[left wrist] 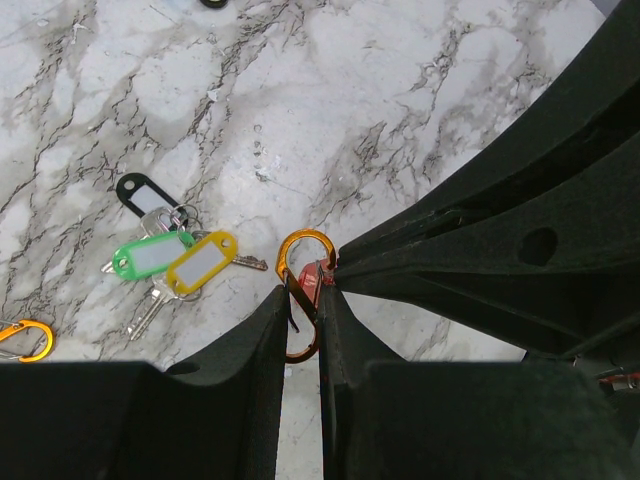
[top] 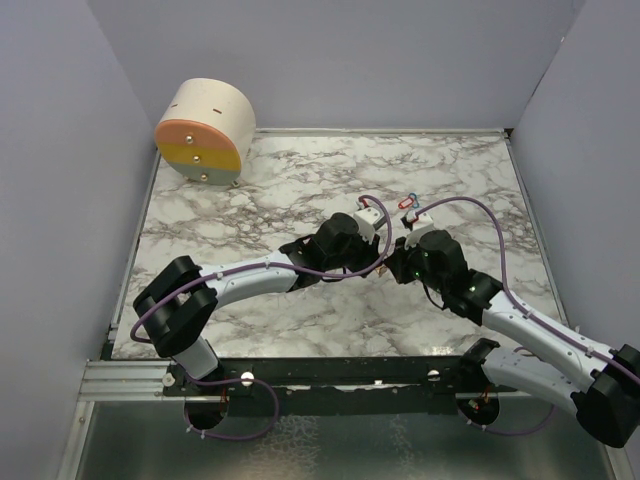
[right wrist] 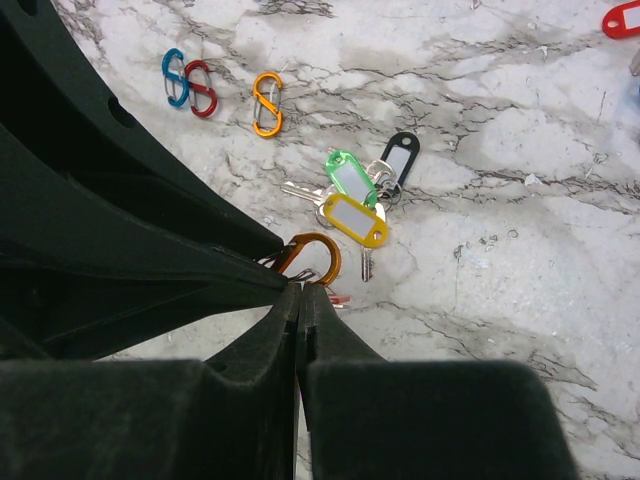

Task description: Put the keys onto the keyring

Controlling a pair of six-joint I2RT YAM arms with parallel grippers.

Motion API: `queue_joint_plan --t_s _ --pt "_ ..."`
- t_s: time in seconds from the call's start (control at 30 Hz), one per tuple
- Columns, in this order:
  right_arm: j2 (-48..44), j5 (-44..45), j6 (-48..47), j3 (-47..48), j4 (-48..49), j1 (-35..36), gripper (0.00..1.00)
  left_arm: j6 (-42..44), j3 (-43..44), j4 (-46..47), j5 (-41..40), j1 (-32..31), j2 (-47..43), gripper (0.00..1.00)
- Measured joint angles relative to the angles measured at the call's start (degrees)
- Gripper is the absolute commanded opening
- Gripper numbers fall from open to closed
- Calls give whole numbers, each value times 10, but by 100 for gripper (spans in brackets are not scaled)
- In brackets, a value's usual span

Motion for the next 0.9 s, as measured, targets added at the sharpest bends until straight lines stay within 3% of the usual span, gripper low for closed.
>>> queue_joint_plan --t_s 0.9 --pt "-5 6 0 0 0 0 1 7 0 -11 0 0 0 0"
